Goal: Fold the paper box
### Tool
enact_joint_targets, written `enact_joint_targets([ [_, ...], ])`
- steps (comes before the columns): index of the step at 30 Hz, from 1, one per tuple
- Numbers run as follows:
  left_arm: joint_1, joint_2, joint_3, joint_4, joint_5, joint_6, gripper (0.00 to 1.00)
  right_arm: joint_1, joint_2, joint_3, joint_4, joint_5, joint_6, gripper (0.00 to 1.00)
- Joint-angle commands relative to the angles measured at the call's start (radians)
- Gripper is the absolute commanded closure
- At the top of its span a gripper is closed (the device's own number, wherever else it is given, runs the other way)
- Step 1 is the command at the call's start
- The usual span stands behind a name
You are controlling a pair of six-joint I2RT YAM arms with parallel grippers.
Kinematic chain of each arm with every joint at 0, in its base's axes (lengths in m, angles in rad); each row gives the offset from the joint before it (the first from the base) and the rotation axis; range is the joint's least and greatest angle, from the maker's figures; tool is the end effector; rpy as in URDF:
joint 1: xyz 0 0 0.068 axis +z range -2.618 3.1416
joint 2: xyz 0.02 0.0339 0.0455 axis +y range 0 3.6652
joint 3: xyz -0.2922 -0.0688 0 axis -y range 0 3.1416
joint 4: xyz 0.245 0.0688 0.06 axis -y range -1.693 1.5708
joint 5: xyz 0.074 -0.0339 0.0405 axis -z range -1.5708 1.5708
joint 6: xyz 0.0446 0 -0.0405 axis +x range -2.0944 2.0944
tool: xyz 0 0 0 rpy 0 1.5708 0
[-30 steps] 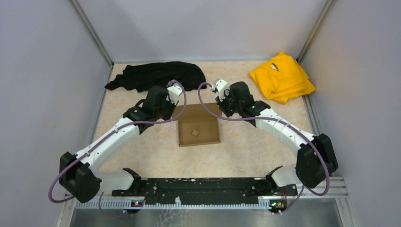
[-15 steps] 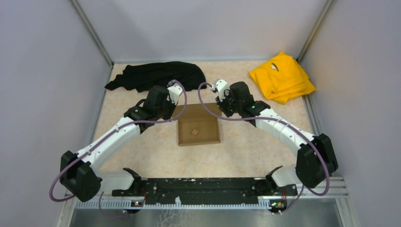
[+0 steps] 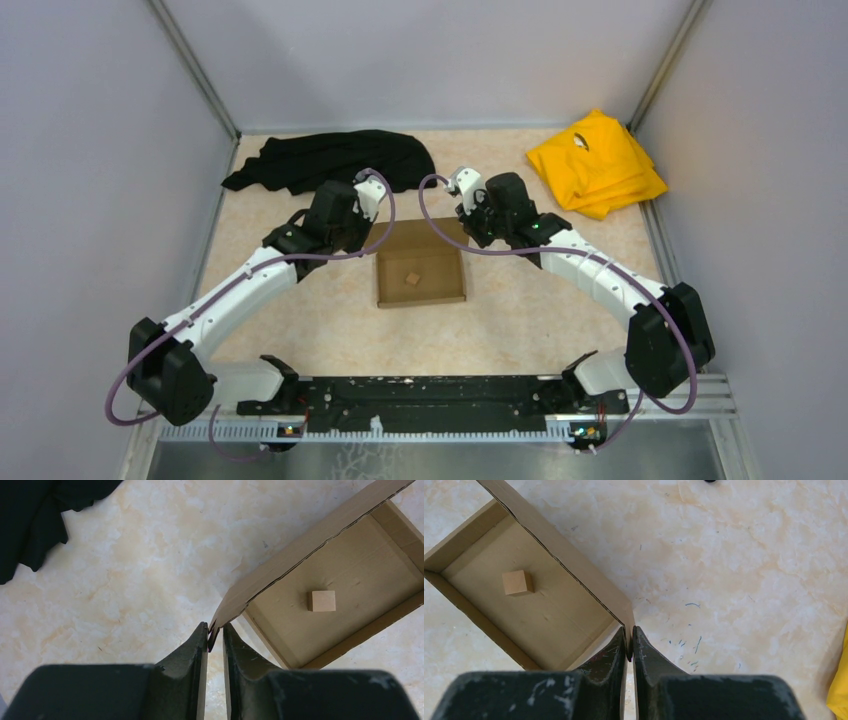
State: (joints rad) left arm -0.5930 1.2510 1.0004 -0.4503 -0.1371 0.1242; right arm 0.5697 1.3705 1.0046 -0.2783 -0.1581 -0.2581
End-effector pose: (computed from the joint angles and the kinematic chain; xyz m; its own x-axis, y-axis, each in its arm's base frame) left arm 0.2279 -0.1462 0.3120 -0.4728 0.4666 -0.7475 0.5296 0.8284 0.1821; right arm 0.2543 0.1712 0.2973 -0.3259 -0.5081 -0.7972 -0.7466 0.6557 -0.1127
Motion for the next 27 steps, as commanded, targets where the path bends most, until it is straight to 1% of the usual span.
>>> enact_joint_targets([
  [1, 0.005, 0.004, 0.024, -0.006, 0.017, -0.012, 0.77, 0.015, -0.012, 0.046, 0.032, -0.015, 0.013, 0.94],
  [6, 0.005, 0.008, 0.027, -0.011, 0.023, -0.012, 0.82, 0.015, -0.011, 0.047, 0.031, -0.015, 0.015, 0.96],
  [12, 0.004, 0.017, 0.033, -0.017, 0.029, -0.013, 0.93, 0.018, -0.015, 0.046, 0.033, -0.012, 0.016, 0.97],
  [18, 0.004, 0.019, 0.035, -0.019, 0.03, -0.015, 0.95, 0.021, -0.015, 0.046, 0.036, -0.008, 0.02, 0.96],
  [25, 0.005, 0.02, 0.036, -0.02, 0.027, -0.015, 0.97, 0.02, -0.017, 0.052, 0.04, 0.012, 0.028, 0.9],
  [27, 0.005, 0.02, 0.038, -0.02, 0.027, -0.015, 0.97, 0.021, -0.018, 0.053, 0.043, 0.012, 0.03, 0.9],
])
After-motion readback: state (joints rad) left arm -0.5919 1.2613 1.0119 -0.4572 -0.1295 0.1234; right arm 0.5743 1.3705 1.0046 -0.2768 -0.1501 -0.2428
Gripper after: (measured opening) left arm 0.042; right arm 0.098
